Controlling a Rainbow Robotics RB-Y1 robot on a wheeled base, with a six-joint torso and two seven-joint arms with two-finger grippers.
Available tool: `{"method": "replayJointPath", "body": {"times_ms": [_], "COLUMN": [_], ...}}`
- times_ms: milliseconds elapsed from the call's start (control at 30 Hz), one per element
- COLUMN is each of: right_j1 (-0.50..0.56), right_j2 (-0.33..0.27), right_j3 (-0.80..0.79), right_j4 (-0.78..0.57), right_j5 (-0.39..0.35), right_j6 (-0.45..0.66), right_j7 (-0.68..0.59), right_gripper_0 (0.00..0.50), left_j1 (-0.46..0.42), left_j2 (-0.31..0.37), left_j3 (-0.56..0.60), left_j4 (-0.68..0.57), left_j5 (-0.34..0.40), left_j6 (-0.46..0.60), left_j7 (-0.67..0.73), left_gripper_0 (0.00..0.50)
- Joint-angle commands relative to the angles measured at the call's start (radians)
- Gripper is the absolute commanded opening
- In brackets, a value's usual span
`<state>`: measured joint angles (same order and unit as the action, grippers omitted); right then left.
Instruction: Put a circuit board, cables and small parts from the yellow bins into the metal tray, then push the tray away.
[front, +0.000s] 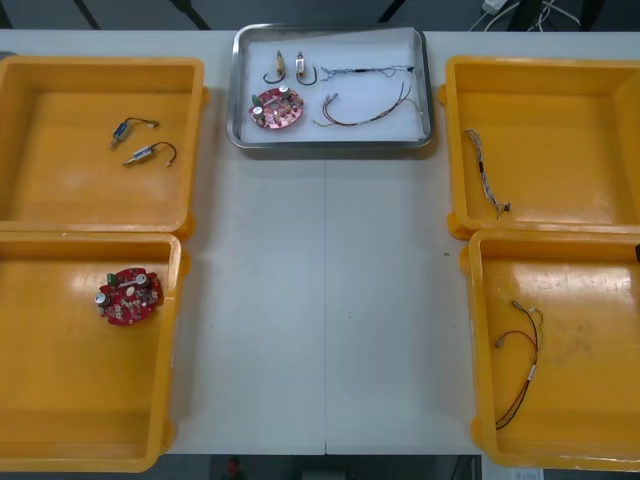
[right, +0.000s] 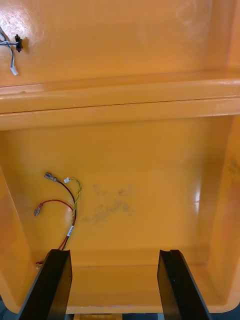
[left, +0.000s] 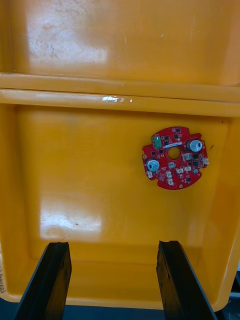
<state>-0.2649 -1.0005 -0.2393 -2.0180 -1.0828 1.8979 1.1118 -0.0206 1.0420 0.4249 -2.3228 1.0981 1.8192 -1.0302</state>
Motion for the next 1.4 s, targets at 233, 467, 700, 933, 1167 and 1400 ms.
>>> {"method": "replayJointPath", "body": {"times_ms": [233, 467, 700, 933, 1167, 1400], "right_j1": [0.010, 0.010, 0.010, 0.010, 0.010, 0.010], "right_j2": [-0.040, -0.040, -0.040, -0.040, -0.040, -0.040], "right_j3": [-0.032, -0.032, -0.032, -0.032, -0.032, -0.032], "right_j4": [-0.024, -0.024, -0.024, -0.024, -0.024, -0.024], "right_j5": [-0.008, -0.008, -0.008, -0.008, -0.008, -0.008], "right_j6": [0.007, 0.007, 0.007, 0.007, 0.007, 0.007], "right_j7": [-0.030, -0.030, -0.030, -0.030, -0.030, -0.030], "right_gripper_0": [0.500, 0.500, 0.500, 0.500, 0.500, 0.500], "left_j1": [0.013, 0.013, 0.013, 0.013, 0.013, 0.013], "left_j2": [0.044, 0.044, 0.044, 0.044, 0.044, 0.044], "left_j3": [0.029, 0.029, 0.029, 0.029, 0.029, 0.029], "left_j4": [-0.023, -0.023, -0.023, -0.023, -0.023, -0.023], "left_j5": [-0.009, -0.009, -0.009, -0.009, -0.009, -0.009], "left_j6": [0.006, 0.006, 0.006, 0.006, 0.006, 0.006], "left_j7": [0.045, 0.045, 0.045, 0.045, 0.045, 0.045], "left_gripper_0": [0.500, 0.500, 0.500, 0.500, 0.500, 0.500]}}
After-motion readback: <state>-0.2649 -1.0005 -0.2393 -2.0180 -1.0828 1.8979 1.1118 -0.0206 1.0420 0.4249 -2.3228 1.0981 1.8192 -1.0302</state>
